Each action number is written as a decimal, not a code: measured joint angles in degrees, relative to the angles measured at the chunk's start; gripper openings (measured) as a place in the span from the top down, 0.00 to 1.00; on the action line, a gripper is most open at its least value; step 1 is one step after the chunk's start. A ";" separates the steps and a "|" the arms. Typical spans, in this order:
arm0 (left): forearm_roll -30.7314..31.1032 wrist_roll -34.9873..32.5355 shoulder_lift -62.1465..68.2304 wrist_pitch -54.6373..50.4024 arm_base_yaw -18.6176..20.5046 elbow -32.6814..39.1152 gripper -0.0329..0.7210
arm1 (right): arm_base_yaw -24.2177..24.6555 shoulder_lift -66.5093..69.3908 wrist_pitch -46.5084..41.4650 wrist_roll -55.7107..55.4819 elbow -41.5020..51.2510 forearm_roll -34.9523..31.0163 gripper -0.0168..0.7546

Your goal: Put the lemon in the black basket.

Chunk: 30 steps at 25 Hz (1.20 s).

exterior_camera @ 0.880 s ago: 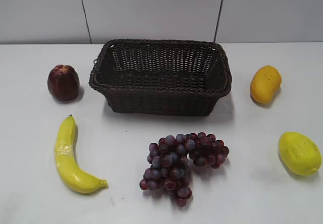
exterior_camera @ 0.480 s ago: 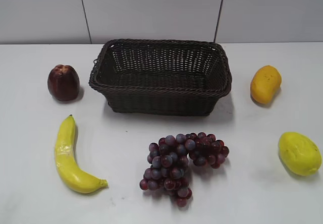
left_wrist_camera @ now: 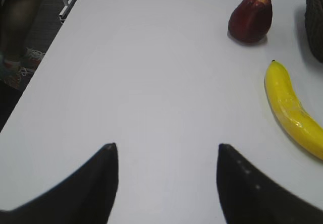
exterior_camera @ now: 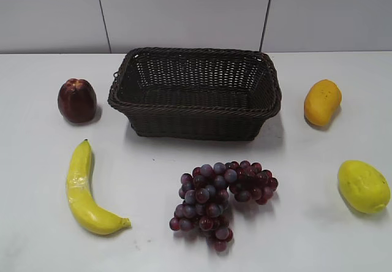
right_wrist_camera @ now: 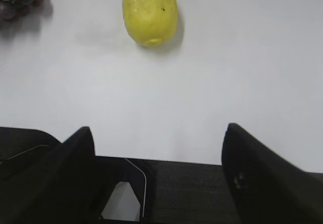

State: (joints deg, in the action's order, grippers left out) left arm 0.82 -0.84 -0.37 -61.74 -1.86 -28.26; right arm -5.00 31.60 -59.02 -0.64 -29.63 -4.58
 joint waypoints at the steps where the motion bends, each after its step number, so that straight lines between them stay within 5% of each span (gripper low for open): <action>1: 0.00 0.00 0.00 0.00 0.00 0.00 0.35 | 0.00 1.78 0.57 0.00 -0.45 -0.15 0.22; 11: 0.00 0.00 0.00 0.00 0.00 0.00 0.35 | 0.00 21.50 5.97 2.05 -8.28 -0.64 0.21; 17: 0.00 0.00 0.00 0.00 0.00 0.00 0.35 | 0.00 34.06 8.69 6.13 -12.55 -5.43 0.12; 30: 0.00 0.00 0.00 0.00 0.00 0.00 0.35 | 0.00 53.78 19.47 7.46 -13.95 -4.36 0.12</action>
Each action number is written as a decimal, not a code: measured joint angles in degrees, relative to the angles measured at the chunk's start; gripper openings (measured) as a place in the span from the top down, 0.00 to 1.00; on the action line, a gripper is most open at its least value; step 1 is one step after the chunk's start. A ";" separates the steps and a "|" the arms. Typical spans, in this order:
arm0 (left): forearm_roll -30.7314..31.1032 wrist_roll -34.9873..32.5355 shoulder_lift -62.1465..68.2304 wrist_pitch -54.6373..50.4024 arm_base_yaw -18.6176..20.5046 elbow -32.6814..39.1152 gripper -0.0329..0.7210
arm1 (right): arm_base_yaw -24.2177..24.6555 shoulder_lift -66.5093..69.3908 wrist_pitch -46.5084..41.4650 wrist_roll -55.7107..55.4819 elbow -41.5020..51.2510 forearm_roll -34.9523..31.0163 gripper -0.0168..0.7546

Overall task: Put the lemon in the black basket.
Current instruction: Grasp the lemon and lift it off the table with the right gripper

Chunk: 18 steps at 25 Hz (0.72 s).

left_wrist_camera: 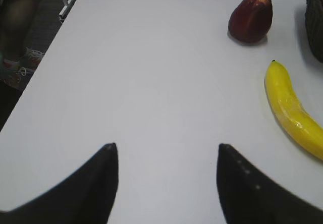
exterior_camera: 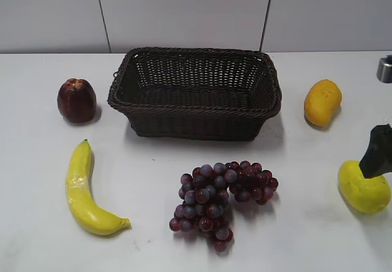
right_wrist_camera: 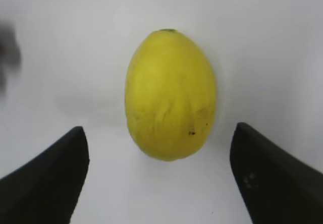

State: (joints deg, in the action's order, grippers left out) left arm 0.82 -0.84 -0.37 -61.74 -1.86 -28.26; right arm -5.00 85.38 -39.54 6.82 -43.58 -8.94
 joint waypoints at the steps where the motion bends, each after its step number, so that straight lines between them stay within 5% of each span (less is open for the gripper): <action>1: 0.00 0.00 0.00 0.00 0.00 0.00 0.35 | 0.00 1.32 0.76 0.00 0.00 0.30 0.12; 12: 0.00 0.00 0.00 0.00 0.00 0.00 0.35 | 0.00 11.04 5.58 0.02 -0.24 1.10 0.15; 18: 0.00 0.00 0.00 0.00 0.00 0.00 0.35 | 0.00 12.51 4.75 -0.90 -1.13 1.10 0.27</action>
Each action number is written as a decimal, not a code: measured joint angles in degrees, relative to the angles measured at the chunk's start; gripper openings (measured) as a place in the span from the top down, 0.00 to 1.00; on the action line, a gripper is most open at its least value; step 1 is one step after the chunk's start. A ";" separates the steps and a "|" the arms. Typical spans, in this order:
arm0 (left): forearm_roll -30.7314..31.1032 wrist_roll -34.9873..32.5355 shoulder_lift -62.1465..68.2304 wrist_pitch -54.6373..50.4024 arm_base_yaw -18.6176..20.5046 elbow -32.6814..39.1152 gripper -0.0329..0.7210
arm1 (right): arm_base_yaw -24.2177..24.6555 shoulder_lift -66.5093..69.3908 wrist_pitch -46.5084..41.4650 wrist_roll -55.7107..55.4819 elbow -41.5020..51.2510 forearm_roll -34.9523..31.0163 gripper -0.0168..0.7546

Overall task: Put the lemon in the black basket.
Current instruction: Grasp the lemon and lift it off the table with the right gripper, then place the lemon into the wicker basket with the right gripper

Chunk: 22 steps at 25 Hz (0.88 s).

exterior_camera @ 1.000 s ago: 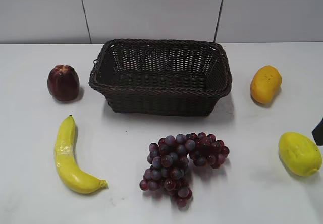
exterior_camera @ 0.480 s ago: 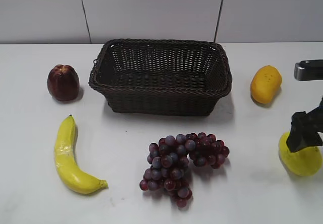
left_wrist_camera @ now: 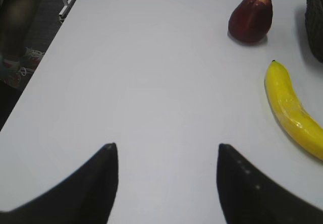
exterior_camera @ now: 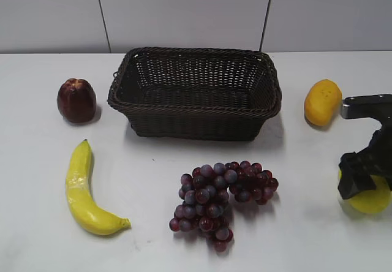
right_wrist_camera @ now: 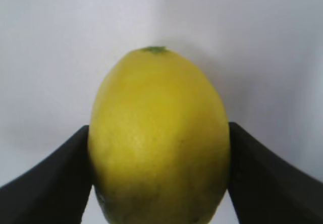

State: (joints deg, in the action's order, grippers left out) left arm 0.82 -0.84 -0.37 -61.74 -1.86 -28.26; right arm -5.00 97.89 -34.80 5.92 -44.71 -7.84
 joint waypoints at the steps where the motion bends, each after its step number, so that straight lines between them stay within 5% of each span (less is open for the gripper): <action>1: 0.00 0.00 0.00 0.00 0.00 0.00 0.35 | 0.00 0.01 -0.27 -0.46 -0.05 0.00 0.27; 12: 0.00 0.00 0.00 0.00 0.00 0.00 0.35 | 0.00 -2.59 -5.89 -1.50 -4.21 -0.47 0.27; 22: 0.00 0.00 0.00 0.00 0.00 0.00 0.35 | -4.84 -4.71 -15.45 0.02 -27.68 -1.65 0.27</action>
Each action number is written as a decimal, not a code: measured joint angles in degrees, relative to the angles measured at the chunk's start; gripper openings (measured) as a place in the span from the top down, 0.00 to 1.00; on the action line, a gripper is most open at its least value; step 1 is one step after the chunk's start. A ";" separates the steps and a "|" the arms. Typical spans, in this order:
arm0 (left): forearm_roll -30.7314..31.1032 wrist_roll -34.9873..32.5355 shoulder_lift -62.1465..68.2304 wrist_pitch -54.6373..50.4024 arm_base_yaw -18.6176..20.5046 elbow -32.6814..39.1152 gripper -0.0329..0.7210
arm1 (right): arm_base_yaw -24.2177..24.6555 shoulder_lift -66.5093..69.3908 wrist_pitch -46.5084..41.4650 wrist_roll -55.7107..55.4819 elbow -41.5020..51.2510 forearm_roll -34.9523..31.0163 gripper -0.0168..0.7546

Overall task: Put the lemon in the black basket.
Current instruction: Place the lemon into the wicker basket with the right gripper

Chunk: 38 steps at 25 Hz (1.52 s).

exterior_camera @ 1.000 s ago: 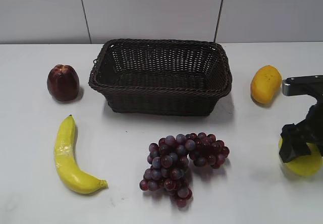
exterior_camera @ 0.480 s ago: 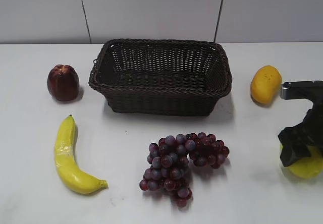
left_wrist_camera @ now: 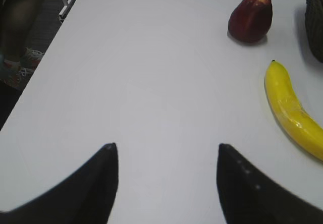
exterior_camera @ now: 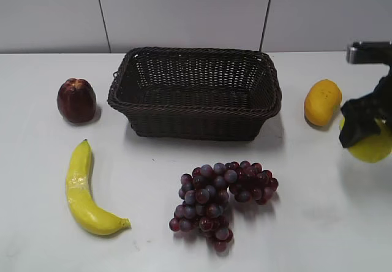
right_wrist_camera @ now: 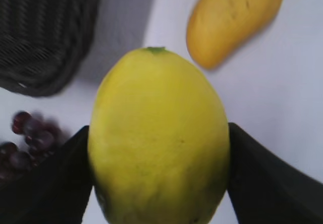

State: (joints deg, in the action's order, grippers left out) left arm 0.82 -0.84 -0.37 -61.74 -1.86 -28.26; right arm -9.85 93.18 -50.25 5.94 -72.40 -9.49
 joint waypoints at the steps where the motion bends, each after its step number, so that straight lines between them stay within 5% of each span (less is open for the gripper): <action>1: 0.00 0.00 0.00 0.00 0.00 0.00 0.35 | -1.48 0.33 -0.07 0.07 -2.40 0.00 0.27; 16: 0.00 0.00 0.00 0.00 0.00 0.00 0.35 | -17.01 25.55 -1.02 0.34 -32.64 -0.12 0.27; 34: 0.00 0.00 0.00 0.00 0.00 0.00 0.35 | -17.78 40.15 5.56 0.34 -34.99 -0.49 0.27; 38: 0.00 0.00 0.00 0.00 0.00 0.00 0.35 | -17.78 40.15 4.28 0.31 -34.99 -0.54 0.15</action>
State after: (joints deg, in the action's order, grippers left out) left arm 0.82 -0.84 -0.37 -61.74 -1.86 -28.26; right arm -27.63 133.32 -45.97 6.25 -107.38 -10.03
